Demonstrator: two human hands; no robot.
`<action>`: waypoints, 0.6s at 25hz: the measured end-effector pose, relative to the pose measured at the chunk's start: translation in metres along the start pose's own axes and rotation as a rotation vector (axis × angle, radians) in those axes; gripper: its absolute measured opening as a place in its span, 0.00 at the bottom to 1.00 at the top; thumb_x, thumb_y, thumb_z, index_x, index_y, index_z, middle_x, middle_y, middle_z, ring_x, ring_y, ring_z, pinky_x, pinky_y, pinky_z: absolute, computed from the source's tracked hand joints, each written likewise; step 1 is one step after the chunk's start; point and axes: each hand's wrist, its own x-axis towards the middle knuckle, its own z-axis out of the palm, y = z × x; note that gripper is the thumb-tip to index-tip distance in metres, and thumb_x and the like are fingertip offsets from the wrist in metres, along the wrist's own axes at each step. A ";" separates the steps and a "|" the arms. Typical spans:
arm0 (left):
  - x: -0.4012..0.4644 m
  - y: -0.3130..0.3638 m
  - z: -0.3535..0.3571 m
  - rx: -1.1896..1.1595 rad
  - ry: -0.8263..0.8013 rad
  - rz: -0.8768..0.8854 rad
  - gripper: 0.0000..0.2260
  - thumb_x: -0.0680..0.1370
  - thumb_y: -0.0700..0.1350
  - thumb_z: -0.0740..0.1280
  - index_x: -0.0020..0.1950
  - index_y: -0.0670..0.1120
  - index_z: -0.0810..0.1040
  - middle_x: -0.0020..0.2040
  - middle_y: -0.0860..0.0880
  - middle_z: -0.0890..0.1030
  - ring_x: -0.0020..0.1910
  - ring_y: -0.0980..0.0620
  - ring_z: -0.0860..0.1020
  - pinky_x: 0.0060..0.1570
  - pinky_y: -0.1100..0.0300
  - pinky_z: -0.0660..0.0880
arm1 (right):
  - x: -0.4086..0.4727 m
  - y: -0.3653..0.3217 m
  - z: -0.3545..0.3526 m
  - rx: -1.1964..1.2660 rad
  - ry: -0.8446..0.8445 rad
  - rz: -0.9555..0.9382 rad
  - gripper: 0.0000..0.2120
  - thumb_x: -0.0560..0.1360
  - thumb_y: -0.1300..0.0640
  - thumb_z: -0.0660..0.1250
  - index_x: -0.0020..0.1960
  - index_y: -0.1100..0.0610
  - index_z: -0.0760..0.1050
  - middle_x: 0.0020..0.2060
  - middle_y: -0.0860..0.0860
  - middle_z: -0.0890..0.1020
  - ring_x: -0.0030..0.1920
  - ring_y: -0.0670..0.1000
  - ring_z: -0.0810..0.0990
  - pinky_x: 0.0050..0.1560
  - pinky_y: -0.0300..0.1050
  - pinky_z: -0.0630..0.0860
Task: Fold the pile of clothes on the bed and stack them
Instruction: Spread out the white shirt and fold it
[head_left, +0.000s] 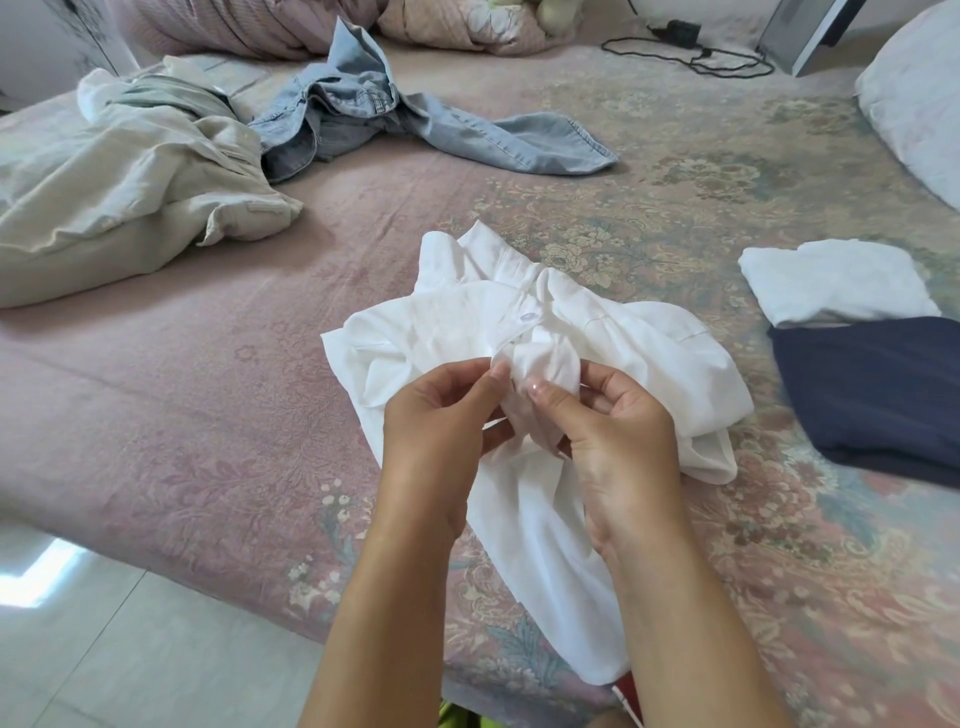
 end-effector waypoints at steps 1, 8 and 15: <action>0.000 0.000 0.000 0.000 0.001 -0.002 0.06 0.77 0.39 0.68 0.48 0.38 0.81 0.42 0.41 0.84 0.40 0.47 0.83 0.48 0.51 0.80 | 0.000 -0.001 -0.001 0.012 -0.016 0.006 0.07 0.71 0.66 0.72 0.47 0.58 0.80 0.36 0.51 0.85 0.36 0.46 0.83 0.36 0.37 0.78; -0.001 0.001 -0.002 -0.006 -0.012 -0.001 0.05 0.77 0.39 0.68 0.48 0.37 0.81 0.42 0.41 0.85 0.39 0.47 0.83 0.43 0.55 0.81 | 0.004 -0.001 0.001 -0.046 0.063 -0.068 0.07 0.70 0.67 0.72 0.46 0.58 0.80 0.39 0.54 0.85 0.40 0.51 0.84 0.46 0.48 0.80; -0.002 0.003 0.000 0.024 0.016 0.024 0.04 0.77 0.37 0.68 0.46 0.38 0.82 0.40 0.41 0.84 0.37 0.49 0.83 0.42 0.55 0.81 | 0.002 0.001 0.005 -0.083 0.035 -0.108 0.08 0.70 0.66 0.73 0.43 0.55 0.79 0.38 0.52 0.85 0.40 0.50 0.84 0.42 0.43 0.79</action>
